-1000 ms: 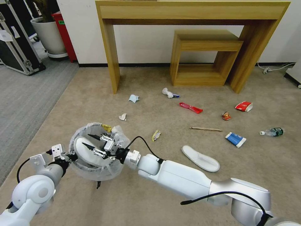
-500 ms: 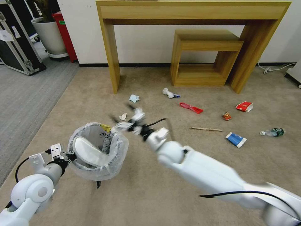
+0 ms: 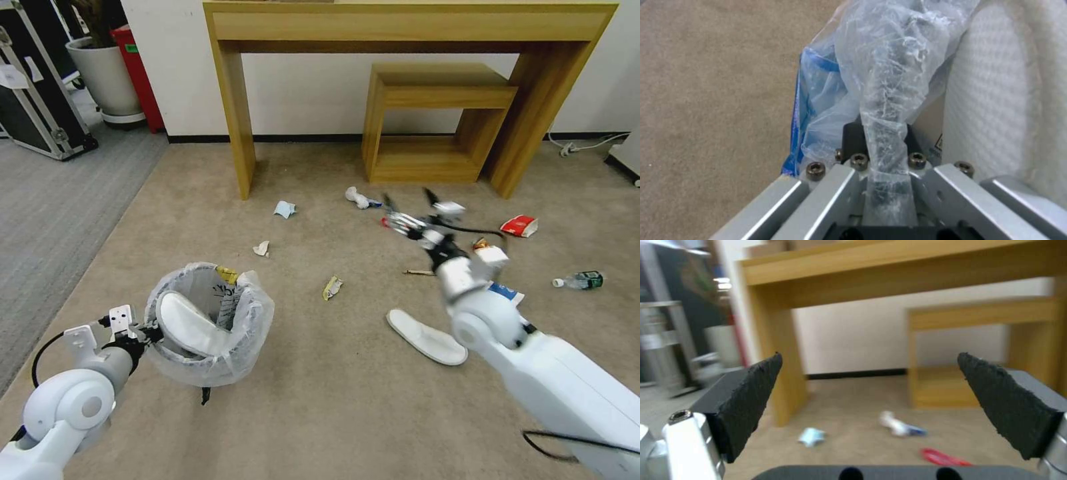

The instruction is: Pick up the trash bin and place the garbage on the floor into it.

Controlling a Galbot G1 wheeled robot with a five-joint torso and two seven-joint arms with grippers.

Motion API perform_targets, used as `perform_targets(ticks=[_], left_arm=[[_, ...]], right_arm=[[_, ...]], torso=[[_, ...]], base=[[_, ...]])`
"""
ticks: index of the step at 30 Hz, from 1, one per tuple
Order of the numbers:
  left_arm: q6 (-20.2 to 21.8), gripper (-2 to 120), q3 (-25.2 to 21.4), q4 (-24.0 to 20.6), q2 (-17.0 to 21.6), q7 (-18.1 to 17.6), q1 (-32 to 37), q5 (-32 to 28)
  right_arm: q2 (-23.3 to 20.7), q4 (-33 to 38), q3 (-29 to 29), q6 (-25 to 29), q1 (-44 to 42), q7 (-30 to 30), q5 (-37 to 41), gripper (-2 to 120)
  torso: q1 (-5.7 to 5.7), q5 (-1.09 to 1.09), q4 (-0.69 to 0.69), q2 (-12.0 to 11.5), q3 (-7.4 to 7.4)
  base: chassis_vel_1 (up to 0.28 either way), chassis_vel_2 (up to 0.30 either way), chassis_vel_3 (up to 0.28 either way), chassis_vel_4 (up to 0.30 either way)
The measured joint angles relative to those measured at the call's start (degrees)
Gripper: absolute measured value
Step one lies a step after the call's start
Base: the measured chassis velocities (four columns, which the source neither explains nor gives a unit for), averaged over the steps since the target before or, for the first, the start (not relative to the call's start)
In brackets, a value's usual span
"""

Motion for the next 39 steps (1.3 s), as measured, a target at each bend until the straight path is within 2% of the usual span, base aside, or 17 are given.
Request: perform_targets(ticks=[1,3,5,6,9,13,24,39], left_arm=[[0.0,0,0.0,-0.1,-0.3,0.2,-0.1,0.6],[0.0,0,-0.1,-0.1,-0.3,0.4,-0.1,1.1],[0.0,0,-0.5,-0.1,-0.6,1.8,0.3,4.3],[0.0,0,-0.5,-0.1,-0.6,1.8,0.3,4.3],[0.3,0,-1.0,0.0,-0.8,3.5,1.0,7.3],[0.3,0,-1.0,0.1,-1.0,3.8,1.2,7.7],[-0.3,0,-1.1,0.1,-1.0,3.8,1.2,7.5],[-1.5,0,-1.4,0.4,-1.2,3.7,2.1,7.6]], right_arm=[[0.0,0.6,4.3,-0.4,-4.3,1.2,-0.7,100],[0.1,0.9,6.3,-0.6,-6.1,2.0,-1.0,100],[0.6,1.6,11.1,-1.4,-10.9,4.0,-1.8,100],[0.6,1.6,11.1,-1.4,-10.9,4.0,-1.8,100],[1.8,1.8,15.8,-1.8,-16.9,5.1,-5.0,100],[3.4,1.7,18.5,-0.8,-21.1,4.6,-7.9,100],[6.0,2.5,23.0,1.0,-27.5,1.1,-12.2,100],[6.4,1.8,21.7,1.0,-27.2,0.0,-13.5,100]], torso=[[0.0,-0.01,0.01,0.0,0.0],[0.0,0.0,0.02,0.0,0.0],[0.0,-0.02,0.01,0.0,0.0],[0.0,-0.02,0.01,0.0,0.0],[0.0,-0.03,0.02,0.0,0.0],[0.0,-0.02,0.01,0.0,0.0],[0.0,-0.03,0.01,0.0,0.0],[0.0,-0.03,0.02,0.0,0.01]], base=[[0.0,0.0,0.0,0.0],[0.0,0.0,0.0,0.0],[0.0,0.0,0.0,0.0],[0.0,0.0,0.0,0.0],[0.0,0.0,0.0,0.0],[0.0,0.0,0.0,0.0],[0.0,0.0,0.0,0.0],[-0.028,0.026,0.026,-0.027]])
